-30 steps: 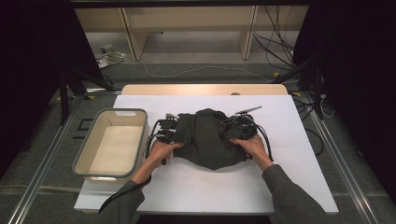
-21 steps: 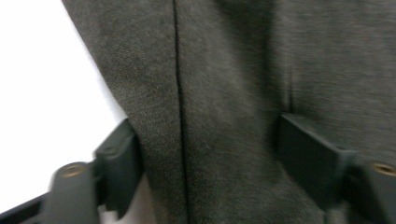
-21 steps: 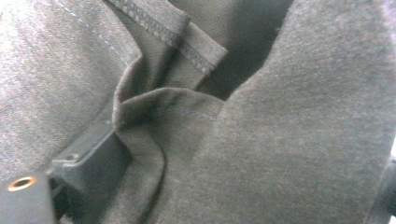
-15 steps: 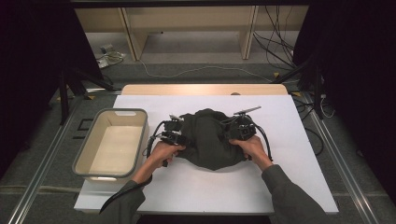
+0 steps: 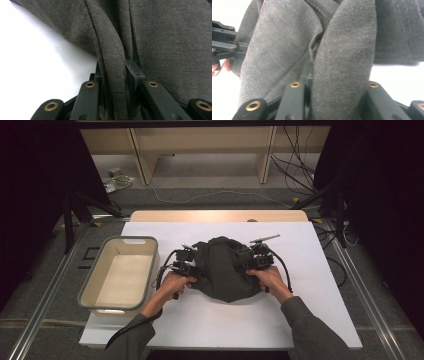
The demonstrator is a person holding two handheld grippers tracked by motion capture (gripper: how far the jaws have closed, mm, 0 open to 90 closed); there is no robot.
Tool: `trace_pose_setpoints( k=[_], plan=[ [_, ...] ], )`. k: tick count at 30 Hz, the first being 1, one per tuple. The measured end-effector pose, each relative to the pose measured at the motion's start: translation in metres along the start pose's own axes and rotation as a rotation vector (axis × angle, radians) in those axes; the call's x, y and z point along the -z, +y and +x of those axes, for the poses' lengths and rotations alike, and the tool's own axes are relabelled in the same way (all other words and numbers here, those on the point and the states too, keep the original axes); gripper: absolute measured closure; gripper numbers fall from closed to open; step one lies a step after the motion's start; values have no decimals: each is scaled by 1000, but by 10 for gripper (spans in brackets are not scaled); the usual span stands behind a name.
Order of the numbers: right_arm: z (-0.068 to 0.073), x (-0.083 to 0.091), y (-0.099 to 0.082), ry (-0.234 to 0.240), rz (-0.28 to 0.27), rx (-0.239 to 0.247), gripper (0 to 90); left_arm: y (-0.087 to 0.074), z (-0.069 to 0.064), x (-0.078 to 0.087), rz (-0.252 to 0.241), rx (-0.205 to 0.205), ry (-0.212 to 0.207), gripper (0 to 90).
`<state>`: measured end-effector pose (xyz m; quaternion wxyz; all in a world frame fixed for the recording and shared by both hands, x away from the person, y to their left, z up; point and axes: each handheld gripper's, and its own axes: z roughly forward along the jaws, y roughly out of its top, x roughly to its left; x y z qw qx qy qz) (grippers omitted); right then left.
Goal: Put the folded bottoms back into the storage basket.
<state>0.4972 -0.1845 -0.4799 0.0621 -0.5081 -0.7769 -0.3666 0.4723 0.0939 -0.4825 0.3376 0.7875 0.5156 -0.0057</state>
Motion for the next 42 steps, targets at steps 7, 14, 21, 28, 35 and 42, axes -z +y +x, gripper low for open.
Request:
trace_pose_setpoints(
  k=[7, 14, 21, 28, 35, 42],
  plan=[
    [2, 5, 0, 7, -14, 5, 739, -1, 1, 6, -29, 7, -31, 771],
    [5, 15, 2, 34, -59, 10, 753, 0, -2, 19, -55, -12, -55, 778],
    [13, 25, 5, 64, -111, 16, 758, 4, -6, 44, -98, -32, -79, 779],
    [20, 30, 7, 79, -138, 24, 757, 5, -8, 55, -116, -48, -70, 778],
    [26, 36, 8, 101, -165, 28, 757, 8, -9, 66, -125, -73, -67, 775],
    [34, 41, 9, 113, -187, 33, 757, 10, -9, 79, -136, -91, -66, 775]
  ],
)
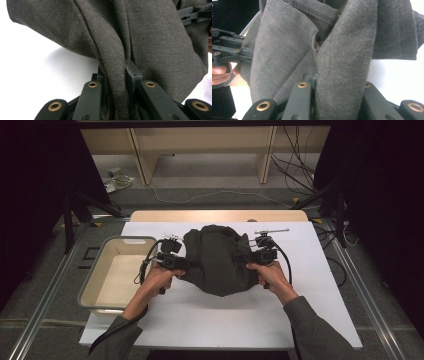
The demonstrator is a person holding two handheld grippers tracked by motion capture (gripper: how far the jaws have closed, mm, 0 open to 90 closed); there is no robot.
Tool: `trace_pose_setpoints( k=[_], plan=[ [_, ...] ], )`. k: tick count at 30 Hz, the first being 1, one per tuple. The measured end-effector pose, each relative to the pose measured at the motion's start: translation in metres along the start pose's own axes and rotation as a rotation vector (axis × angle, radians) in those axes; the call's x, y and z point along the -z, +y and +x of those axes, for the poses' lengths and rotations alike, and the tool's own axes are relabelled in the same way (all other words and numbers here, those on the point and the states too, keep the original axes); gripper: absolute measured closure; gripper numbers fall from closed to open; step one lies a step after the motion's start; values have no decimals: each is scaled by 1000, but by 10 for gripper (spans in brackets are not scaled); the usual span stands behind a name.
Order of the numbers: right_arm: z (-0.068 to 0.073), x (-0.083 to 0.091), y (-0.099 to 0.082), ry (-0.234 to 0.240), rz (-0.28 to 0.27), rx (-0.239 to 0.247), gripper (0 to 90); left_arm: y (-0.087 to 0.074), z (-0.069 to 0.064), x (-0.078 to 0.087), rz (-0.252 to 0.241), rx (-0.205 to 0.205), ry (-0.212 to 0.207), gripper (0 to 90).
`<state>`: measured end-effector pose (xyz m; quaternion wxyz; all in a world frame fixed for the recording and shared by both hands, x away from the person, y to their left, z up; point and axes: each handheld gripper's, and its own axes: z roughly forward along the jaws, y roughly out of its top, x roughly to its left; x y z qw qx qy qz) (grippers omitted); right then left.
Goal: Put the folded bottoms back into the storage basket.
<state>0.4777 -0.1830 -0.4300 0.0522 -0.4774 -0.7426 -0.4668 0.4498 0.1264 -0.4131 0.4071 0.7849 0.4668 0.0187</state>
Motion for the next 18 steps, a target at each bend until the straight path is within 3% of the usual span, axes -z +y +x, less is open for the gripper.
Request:
trace_pose_setpoints(
  k=[18],
  plan=[
    [20, 5, 5, 34, -49, 17, 756, 7, -2, 23, -18, -49, 15, 775]
  ],
)
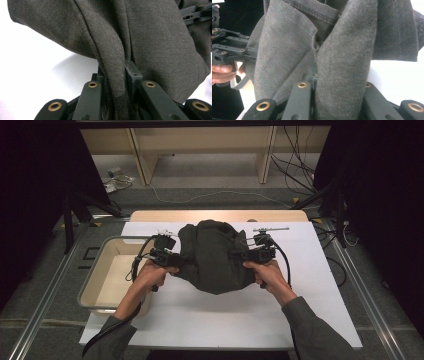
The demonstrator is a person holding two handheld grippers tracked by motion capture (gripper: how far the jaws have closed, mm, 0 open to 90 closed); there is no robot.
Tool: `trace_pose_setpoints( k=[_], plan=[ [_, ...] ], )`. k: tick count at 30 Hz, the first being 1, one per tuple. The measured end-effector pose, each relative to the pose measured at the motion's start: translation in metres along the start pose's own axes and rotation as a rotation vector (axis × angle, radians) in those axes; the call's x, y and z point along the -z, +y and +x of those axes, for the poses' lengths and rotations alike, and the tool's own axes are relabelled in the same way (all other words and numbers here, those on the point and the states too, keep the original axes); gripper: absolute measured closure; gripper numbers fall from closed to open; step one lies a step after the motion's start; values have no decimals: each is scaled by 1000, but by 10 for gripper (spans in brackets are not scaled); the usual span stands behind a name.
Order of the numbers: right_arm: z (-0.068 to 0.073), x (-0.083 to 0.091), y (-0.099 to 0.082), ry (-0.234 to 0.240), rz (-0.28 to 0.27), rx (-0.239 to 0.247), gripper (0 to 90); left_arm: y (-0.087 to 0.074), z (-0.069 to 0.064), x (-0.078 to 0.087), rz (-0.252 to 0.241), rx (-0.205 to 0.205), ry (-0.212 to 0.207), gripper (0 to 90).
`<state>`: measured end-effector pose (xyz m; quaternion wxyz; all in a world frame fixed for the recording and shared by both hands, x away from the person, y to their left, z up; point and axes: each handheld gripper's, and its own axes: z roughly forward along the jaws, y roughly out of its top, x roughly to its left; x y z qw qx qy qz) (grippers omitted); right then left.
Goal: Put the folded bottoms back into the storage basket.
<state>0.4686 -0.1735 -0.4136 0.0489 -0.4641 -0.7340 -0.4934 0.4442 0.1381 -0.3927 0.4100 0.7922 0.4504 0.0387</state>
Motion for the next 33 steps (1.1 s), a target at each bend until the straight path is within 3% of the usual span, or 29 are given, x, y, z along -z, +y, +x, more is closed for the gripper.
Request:
trace_pose_setpoints(
  k=[19, 33],
  plan=[
    [25, 0, 5, 37, -25, 15, 756, 4, 3, 33, 0, -42, -5, 775],
    [43, -13, 12, 68, -31, 29, 755, 2, 14, 58, -6, -27, 10, 775]
  ],
)
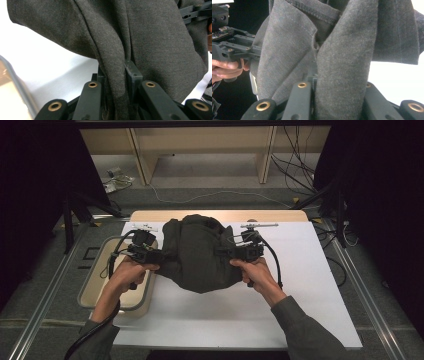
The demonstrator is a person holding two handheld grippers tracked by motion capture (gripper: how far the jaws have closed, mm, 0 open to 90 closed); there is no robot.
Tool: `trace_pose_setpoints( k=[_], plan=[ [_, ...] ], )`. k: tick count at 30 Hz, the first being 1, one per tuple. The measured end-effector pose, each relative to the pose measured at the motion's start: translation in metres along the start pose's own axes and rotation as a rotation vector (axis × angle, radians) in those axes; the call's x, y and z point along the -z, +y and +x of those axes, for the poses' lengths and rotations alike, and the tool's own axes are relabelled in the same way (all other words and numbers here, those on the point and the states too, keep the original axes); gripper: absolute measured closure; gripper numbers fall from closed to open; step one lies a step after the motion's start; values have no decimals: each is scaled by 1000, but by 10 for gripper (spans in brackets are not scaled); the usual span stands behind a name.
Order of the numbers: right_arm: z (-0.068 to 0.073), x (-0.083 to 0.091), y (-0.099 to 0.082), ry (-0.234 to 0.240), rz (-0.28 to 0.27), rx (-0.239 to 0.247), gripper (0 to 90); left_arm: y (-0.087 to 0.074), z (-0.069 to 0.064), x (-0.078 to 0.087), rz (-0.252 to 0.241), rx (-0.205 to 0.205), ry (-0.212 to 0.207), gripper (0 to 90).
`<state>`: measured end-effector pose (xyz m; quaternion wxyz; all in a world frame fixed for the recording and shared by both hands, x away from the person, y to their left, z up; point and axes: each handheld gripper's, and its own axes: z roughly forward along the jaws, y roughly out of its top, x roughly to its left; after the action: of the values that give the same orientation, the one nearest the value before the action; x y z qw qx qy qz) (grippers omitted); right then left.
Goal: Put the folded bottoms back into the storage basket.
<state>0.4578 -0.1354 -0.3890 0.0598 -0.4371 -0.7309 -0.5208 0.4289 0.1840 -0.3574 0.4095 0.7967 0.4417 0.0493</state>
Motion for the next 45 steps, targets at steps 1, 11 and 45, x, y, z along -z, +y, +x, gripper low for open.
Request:
trace_pose_setpoints(
  k=[1, 11, 45],
  plan=[
    [3, -3, 1, 5, 2, 5, 755, 0, 1, 2, -1, -1, 3, 775],
    [24, -17, 14, 24, -6, 24, 755, 1, 14, 30, -20, 4, 3, 775],
    [87, -88, 45, 64, 30, 75, 756, -20, 63, 109, -86, 71, 67, 778]
  ],
)
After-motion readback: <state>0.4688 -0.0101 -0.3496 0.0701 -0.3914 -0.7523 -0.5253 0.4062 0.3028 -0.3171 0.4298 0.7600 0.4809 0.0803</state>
